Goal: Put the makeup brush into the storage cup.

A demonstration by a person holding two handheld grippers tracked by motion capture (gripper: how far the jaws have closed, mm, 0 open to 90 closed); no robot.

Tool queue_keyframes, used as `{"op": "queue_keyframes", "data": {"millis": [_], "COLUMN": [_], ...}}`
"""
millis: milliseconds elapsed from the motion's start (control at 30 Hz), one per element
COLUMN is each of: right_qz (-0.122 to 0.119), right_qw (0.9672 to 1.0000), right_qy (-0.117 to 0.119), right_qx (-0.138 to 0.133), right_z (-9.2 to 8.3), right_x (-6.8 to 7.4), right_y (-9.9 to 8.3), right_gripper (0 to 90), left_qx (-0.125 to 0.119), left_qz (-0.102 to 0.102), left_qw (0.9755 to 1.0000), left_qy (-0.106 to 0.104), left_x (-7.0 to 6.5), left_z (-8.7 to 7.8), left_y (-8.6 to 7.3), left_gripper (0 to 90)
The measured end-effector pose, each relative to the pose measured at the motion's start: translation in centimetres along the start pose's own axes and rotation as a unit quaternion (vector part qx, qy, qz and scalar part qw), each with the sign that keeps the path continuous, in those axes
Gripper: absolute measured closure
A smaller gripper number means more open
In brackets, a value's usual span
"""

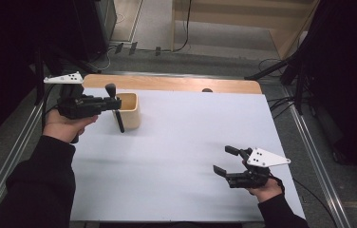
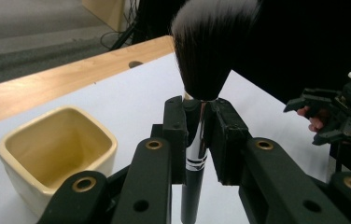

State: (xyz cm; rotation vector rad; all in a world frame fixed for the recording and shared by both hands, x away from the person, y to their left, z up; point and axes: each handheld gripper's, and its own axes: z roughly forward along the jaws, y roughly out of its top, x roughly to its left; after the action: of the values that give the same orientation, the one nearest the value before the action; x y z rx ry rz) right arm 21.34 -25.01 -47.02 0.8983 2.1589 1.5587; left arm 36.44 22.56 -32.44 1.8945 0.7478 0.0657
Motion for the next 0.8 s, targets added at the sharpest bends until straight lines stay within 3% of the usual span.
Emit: {"op": "queue_keyframes", "data": {"millis": [500,800], "right_qz": [0.001,0.002], "right_qw": [1.0000,1.0000], "right_qy": [0.006,0.004], "right_qx": [0.002,0.000], "right_z": [0.1,0.0], "right_x": [0.0,0.0], "right_y": [0.0,0.0], "right_gripper": [21.2,21.4], "left_qx": [-0.008,-0.013], "left_qz": [-0.007,-0.008], "left_qw": [0.9995,0.9981], "left_qy": [0.028,0.060], "left_x": [2.5,4.0], "left_z": [1.0,2.0], "left_y": [2.5,3.5], "left_gripper": [78.3,78.3]}}
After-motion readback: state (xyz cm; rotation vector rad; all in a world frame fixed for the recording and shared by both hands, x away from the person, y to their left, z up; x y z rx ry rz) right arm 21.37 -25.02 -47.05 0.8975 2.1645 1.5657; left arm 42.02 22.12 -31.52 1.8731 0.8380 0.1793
